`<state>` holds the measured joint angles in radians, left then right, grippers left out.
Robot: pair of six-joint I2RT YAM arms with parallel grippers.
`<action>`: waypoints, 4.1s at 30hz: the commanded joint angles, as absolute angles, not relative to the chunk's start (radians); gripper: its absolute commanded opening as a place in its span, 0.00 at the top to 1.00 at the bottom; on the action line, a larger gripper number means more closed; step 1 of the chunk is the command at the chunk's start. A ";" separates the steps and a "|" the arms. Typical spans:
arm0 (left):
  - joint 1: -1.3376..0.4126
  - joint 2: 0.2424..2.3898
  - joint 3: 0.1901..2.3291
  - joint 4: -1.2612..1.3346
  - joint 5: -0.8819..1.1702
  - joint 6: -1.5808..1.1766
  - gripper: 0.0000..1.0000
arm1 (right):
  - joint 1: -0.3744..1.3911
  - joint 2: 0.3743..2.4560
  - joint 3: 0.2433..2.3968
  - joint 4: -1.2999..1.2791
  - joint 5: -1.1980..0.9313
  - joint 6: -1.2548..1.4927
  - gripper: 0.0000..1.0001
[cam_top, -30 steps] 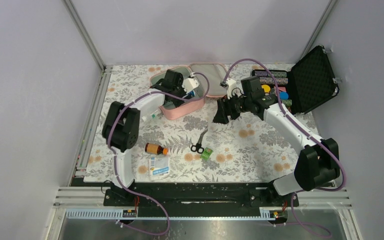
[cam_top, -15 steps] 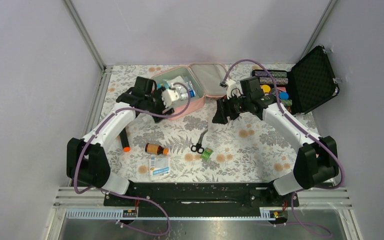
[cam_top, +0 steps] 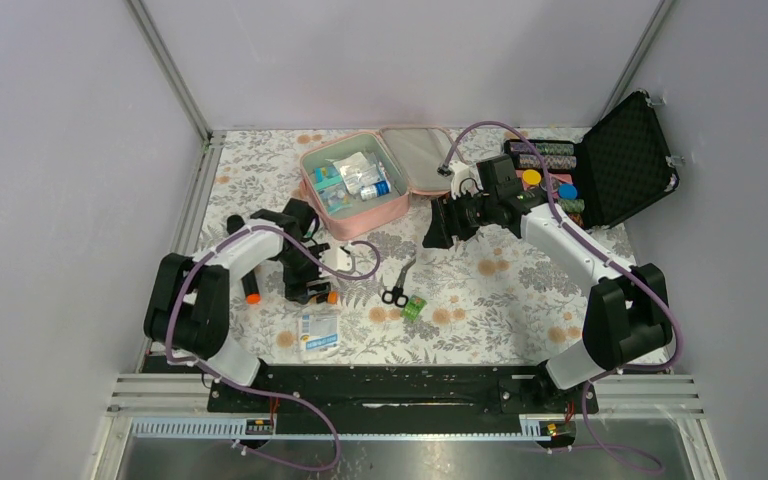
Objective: Organize the medicine kit
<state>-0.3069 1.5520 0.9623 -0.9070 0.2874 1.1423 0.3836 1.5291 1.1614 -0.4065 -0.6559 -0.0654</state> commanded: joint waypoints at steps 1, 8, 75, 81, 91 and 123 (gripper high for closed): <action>-0.302 1.602 0.971 -0.855 0.292 1.179 0.34 | 0.390 1.518 1.169 -0.389 -0.669 -0.066 0.27; -0.302 1.650 1.046 -0.907 0.336 1.171 0.55 | 0.390 1.511 1.166 -0.389 -0.660 -0.077 0.27; -0.175 1.638 1.305 -0.512 0.151 0.465 0.14 | 0.388 1.451 1.131 -0.364 -0.622 -0.120 0.24; -0.110 1.773 1.326 -0.530 0.152 0.290 0.26 | 0.388 1.480 1.157 -0.366 -0.643 -0.096 0.24; -0.106 1.892 1.336 -0.538 0.136 0.364 0.35 | 0.388 1.451 1.145 -0.378 -0.619 -0.116 0.24; -0.250 1.982 1.752 -0.704 0.474 0.288 0.66 | 0.388 1.421 1.138 -0.387 -0.595 -0.142 0.24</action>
<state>-0.2169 1.8591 1.6634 -0.7177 0.5777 0.2832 0.3836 1.4765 1.1248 -0.3912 -0.6094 -0.1158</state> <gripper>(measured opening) 0.485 0.755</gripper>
